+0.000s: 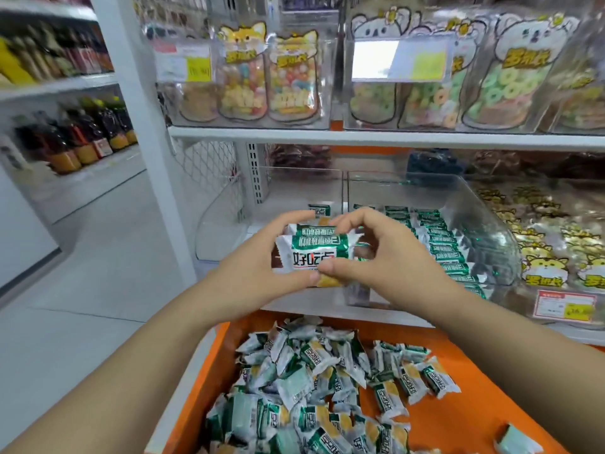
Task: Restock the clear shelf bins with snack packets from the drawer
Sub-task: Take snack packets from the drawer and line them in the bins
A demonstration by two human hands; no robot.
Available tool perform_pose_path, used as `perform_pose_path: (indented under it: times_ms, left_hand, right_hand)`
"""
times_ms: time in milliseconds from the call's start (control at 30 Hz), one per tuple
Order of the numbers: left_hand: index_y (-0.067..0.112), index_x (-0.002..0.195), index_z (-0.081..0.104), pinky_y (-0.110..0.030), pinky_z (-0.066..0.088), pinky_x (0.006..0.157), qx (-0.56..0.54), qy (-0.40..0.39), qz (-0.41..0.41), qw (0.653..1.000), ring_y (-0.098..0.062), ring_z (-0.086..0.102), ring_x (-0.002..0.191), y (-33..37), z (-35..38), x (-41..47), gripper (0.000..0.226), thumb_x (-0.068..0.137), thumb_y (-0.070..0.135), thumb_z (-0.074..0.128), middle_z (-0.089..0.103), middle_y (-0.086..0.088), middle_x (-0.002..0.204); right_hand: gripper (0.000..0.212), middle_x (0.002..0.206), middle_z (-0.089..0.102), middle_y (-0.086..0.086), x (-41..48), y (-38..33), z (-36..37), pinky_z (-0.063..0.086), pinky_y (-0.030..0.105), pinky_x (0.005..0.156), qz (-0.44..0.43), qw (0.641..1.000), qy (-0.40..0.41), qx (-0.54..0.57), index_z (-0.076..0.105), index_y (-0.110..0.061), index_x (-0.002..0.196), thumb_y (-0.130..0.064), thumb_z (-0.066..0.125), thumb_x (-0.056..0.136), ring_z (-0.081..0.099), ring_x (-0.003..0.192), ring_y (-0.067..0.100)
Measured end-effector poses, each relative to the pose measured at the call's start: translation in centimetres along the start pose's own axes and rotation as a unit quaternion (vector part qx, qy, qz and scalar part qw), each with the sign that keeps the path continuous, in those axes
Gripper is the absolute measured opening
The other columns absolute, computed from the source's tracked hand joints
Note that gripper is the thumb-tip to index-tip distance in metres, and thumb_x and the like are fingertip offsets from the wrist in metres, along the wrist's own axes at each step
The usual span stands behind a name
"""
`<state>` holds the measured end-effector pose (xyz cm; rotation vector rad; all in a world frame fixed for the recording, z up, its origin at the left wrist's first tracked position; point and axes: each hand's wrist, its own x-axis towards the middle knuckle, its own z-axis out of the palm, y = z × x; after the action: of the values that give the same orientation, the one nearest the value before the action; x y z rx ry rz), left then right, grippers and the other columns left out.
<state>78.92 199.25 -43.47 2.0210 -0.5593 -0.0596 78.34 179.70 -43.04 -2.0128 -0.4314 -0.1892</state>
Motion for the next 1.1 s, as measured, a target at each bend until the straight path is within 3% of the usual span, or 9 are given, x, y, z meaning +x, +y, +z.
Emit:
perform_pose_path:
  times_ms: [100, 233, 333, 467, 567, 700, 867, 1000, 1100]
  left_hand:
    - [0.046, 0.114, 0.044, -0.004, 0.042, 0.076, 0.051, 0.024, 0.032, 0.998, 0.011, 0.055, 0.093, -0.6, -1.6, 1.5, 0.056, 0.077, 0.019, 0.077, 0.057, 0.020, 0.108]
    - [0.042, 0.109, 0.047, -0.014, 0.050, 0.072, 0.079, 0.032, 0.020, 0.996, 0.007, 0.054, 0.091, -3.1, -3.2, 4.6, 0.049, 0.076, 0.022, 0.078, 0.059, 0.020, 0.104]
    - [0.038, 0.110, 0.045, -0.010, 0.045, 0.067, 0.127, 0.031, -0.012, 0.991, 0.006, 0.054, 0.086, -5.7, -3.9, 8.0, 0.050, 0.075, 0.023, 0.078, 0.056, 0.018, 0.104]
    - [0.026, 0.111, 0.043, -0.006, 0.038, 0.057, 0.170, -0.030, -0.056, 0.983, -0.005, 0.052, 0.083, -9.5, -3.5, 13.1, 0.049, 0.077, 0.013, 0.076, 0.053, 0.014, 0.103]
    - [0.021, 0.114, 0.042, -0.008, 0.038, 0.052, 0.218, -0.060, -0.076, 0.971, -0.010, 0.052, 0.080, -11.7, -2.6, 16.5, 0.052, 0.076, 0.007, 0.076, 0.052, 0.003, 0.104]
    - [0.011, 0.131, 0.039, -0.010, 0.038, 0.044, 0.256, -0.085, -0.103, 0.957, -0.011, 0.052, 0.072, -13.7, -1.1, 20.2, 0.066, 0.076, 0.006, 0.074, 0.053, -0.002, 0.105]
    - [0.010, 0.131, 0.044, -0.022, 0.039, 0.069, 0.275, -0.088, -0.111, 0.951, -0.022, 0.054, 0.094, -15.7, 0.9, 23.6, 0.067, 0.073, 0.011, 0.078, 0.057, -0.011, 0.122]
    - [0.014, 0.137, 0.041, -0.035, 0.045, 0.095, 0.322, -0.008, -0.127, 0.938, -0.037, 0.054, 0.107, -16.8, 2.5, 24.5, 0.076, 0.071, 0.014, 0.078, 0.040, -0.017, 0.126]
    - [0.009, 0.137, 0.034, -0.039, 0.047, 0.092, 0.322, 0.018, -0.165, 0.932, -0.039, 0.055, 0.109, -16.9, 2.5, 24.3, 0.081, 0.071, 0.021, 0.080, 0.045, -0.018, 0.127]
  right_hand:
    - [0.032, 0.111, 0.059, -0.013, 2.0, 0.1, 0.8, 0.044, 0.007, 0.068, -0.011, 1.000, -0.005, 0.013, 0.055, -0.029, 0.089, -0.020, 0.080, 0.072, 0.057, 0.081, -0.007]
    - [0.033, 0.103, 0.059, -0.014, 5.3, 1.7, 1.3, 0.049, 0.016, 0.079, -0.009, 1.000, -0.020, 0.014, 0.057, -0.033, 0.104, -0.040, 0.071, 0.075, 0.061, 0.091, 0.002]
    - [0.023, 0.109, 0.058, -0.020, 8.1, 4.5, 0.9, 0.038, 0.017, 0.082, 0.015, 0.997, 0.012, -0.079, 0.060, -0.029, 0.111, -0.038, 0.058, 0.090, 0.053, 0.096, -0.002]
    - [0.026, 0.131, 0.057, -0.007, 11.5, 8.9, 0.1, 0.029, 0.017, 0.093, 0.032, 0.976, 0.014, -0.214, 0.066, -0.019, 0.116, -0.029, 0.050, 0.097, 0.045, 0.123, 0.009]
    - [0.025, 0.130, 0.059, -0.003, 12.8, 10.7, -0.2, 0.029, 0.011, 0.087, 0.021, 0.972, 0.020, -0.232, 0.073, -0.010, 0.098, -0.020, 0.050, 0.097, 0.050, 0.119, 0.012]
    - [0.024, 0.108, 0.064, -0.006, 13.2, 11.8, -0.1, 0.034, 0.007, 0.077, -0.007, 0.977, 0.065, -0.203, 0.074, -0.010, 0.087, -0.012, 0.052, 0.094, 0.054, 0.103, 0.008]
    - [0.026, 0.101, 0.059, -0.014, 13.1, 13.1, 0.4, 0.031, -0.001, 0.079, -0.008, 0.982, 0.094, -0.165, 0.069, -0.022, 0.078, -0.020, 0.050, 0.095, 0.050, 0.096, -0.001]
    - [0.028, 0.100, 0.060, -0.015, 13.2, 13.5, 0.5, 0.034, 0.005, 0.082, -0.025, 0.983, 0.101, -0.151, 0.065, -0.028, 0.072, -0.018, 0.050, 0.094, 0.052, 0.094, -0.005]
    - [0.028, 0.099, 0.058, -0.019, 13.2, 13.6, 0.6, 0.034, 0.007, 0.084, -0.024, 0.983, 0.101, -0.154, 0.064, -0.027, 0.072, -0.018, 0.050, 0.095, 0.050, 0.097, -0.005]
